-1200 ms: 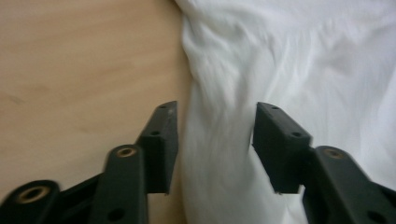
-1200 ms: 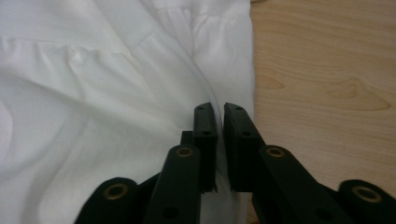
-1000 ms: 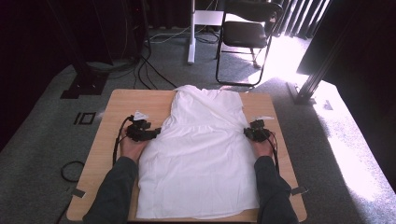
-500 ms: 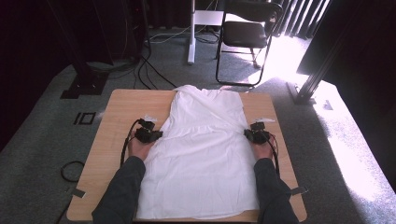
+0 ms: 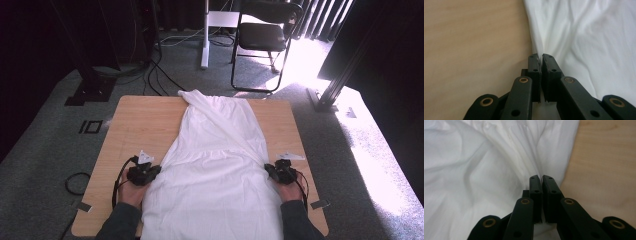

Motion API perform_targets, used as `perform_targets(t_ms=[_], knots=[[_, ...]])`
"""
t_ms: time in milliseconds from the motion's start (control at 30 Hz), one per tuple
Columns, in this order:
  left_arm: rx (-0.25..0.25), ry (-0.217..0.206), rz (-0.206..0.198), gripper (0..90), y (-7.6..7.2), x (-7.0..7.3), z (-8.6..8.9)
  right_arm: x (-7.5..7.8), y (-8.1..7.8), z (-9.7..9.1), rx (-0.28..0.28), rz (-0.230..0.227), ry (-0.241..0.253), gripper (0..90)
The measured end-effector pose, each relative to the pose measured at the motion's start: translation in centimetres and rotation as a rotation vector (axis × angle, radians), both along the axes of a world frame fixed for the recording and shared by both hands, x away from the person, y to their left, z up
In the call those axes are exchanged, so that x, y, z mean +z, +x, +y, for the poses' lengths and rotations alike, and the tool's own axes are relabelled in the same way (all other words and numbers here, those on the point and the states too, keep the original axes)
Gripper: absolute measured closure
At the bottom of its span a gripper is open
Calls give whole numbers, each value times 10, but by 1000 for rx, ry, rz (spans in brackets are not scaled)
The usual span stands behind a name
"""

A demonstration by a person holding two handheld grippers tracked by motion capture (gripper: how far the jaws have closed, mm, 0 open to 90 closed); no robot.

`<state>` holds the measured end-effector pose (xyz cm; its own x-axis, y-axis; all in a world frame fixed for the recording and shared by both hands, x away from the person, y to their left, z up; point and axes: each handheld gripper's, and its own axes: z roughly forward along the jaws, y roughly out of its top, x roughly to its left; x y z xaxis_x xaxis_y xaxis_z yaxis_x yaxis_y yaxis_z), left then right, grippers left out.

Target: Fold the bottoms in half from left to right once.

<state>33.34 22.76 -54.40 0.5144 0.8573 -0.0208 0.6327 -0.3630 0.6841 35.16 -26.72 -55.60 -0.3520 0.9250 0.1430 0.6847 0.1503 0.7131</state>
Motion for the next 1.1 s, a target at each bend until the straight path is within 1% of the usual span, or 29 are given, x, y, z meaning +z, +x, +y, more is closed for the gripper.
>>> perform_targets(t_ms=[33,67,100,133,167,200,233,267,300,333,367,400,433,467,500,533,633,667,700,733,767,800,867,933,967,1000,1033,1067,1100], knots=[[0,0,0,881,0,0,0,0,0,0,0,0,0,864],[1,10,2,881,-12,0,4,0,-7,-1,2,-1,0,866],[1,10,2,895,-12,0,4,0,-7,-1,2,-1,0,866],[-5,8,1,895,-16,-1,6,-2,-20,-4,4,-4,15,867],[-14,3,0,883,-19,-1,8,-2,-26,-6,8,-4,22,867],[-14,3,0,856,-19,-1,8,-2,-27,-6,11,-2,23,867],[-4,-16,-6,810,-16,-2,9,-2,-26,-7,13,0,24,867],[-4,-16,-6,726,-16,-2,9,-2,-26,-7,13,0,24,867],[14,-26,-14,662,-14,-1,9,-1,-24,-7,13,4,21,865],[19,-44,-17,662,-10,0,9,-1,-24,-7,13,4,21,865],[21,-90,-28,572,1,2,7,0,-22,-5,12,10,13,862],[21,-90,-28,521,1,2,7,0,-22,-5,12,10,13,862],[14,-95,-31,521,9,3,4,0,-22,-5,14,10,8,860],[7,-107,-38,484,17,6,1,0,-21,-5,16,9,6,859],[-19,-141,-44,446,37,10,-6,0,-20,-5,14,12,5,854],[-19,-141,-44,423,37,10,-6,0,-20,-5,14,12,5,854],[-47,-125,-8,391,69,12,-23,1,-17,-4,16,22,4,846],[-50,-108,12,391,78,11,-29,1,-17,-4,16,22,4,846],[-65,-55,52,501,89,7,-38,2,-15,-5,25,32,4,824],[-65,-55,52,576,89,7,-38,2,-15,-5,25,32,4,824],[-79,-26,62,658,92,4,-41,4,-11,-4,36,46,1,742],[-100,-22,50,658,92,3,-43,4,-11,-4,36,46,1,742],[-107,-8,52,751,90,5,-45,9,-6,-4,34,32,-17,644],[-114,2,49,800,89,5,-46,18,3,-4,32,-3,6,580],[-113,-2,50,818,89,5,-45,29,15,2,39,-45,15,549],[-115,-6,55,818,90,5,-45,29,15,2,39,-45,15,549],[-112,-12,56,823,90,5,-45,34,23,6,51,-62,12,543],[-110,-16,58,830,91,5,-45,43,39,20,82,-92,-9,525],[-109,-20,61,830,91,5,-44,43,39,20,82,-92,-9,525]])
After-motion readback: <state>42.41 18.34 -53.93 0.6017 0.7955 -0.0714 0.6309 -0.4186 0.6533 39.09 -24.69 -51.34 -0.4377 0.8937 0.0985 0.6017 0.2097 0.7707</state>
